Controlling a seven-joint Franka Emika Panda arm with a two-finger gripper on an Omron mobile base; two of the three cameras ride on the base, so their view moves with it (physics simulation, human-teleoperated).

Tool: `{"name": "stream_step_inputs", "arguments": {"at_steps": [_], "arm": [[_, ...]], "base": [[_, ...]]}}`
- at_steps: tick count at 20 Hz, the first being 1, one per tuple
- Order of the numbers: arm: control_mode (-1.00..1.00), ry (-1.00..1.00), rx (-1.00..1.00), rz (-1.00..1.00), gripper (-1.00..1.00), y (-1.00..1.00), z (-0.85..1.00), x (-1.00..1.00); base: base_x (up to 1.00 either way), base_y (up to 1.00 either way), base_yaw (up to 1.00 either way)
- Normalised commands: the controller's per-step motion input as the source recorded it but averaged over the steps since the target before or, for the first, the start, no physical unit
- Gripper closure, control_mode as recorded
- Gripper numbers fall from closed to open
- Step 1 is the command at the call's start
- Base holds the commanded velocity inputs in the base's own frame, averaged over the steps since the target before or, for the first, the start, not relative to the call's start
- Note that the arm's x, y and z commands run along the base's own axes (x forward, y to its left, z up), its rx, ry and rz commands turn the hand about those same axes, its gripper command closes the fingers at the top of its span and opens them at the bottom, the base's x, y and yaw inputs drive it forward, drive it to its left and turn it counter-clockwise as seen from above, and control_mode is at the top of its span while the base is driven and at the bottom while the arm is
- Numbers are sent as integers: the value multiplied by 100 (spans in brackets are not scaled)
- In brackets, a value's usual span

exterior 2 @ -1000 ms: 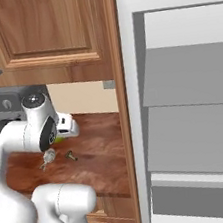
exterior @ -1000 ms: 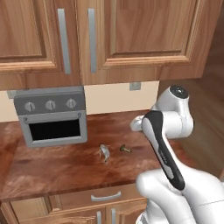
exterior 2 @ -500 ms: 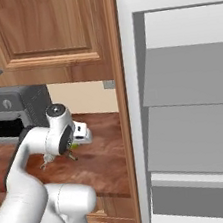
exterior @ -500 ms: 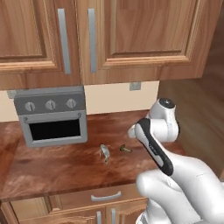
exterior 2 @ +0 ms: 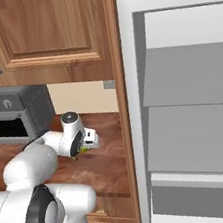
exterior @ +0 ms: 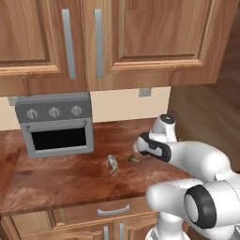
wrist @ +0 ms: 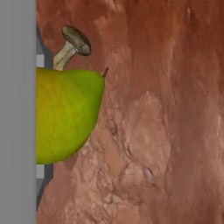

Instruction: Open the fridge, remove the pear, mushroom, and fish, and place them on any counter.

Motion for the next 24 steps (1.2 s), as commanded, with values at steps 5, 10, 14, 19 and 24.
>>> {"name": "stream_step_inputs", "arguments": {"at_steps": [5,10,14,19,24], "arm": [[-100,14,0,-1,-100,0,-32,66],[-100,12,0,0,-100,0,-39,40],[-100,1,0,0,-100,0,-47,8],[-100,-1,-1,0,-100,1,-12,-15],[-100,-11,-4,0,-100,3,41,-84]], "base": [[0,0,0],[0,0,0],[0,0,0],[0,0,0],[0,0,0]]}}
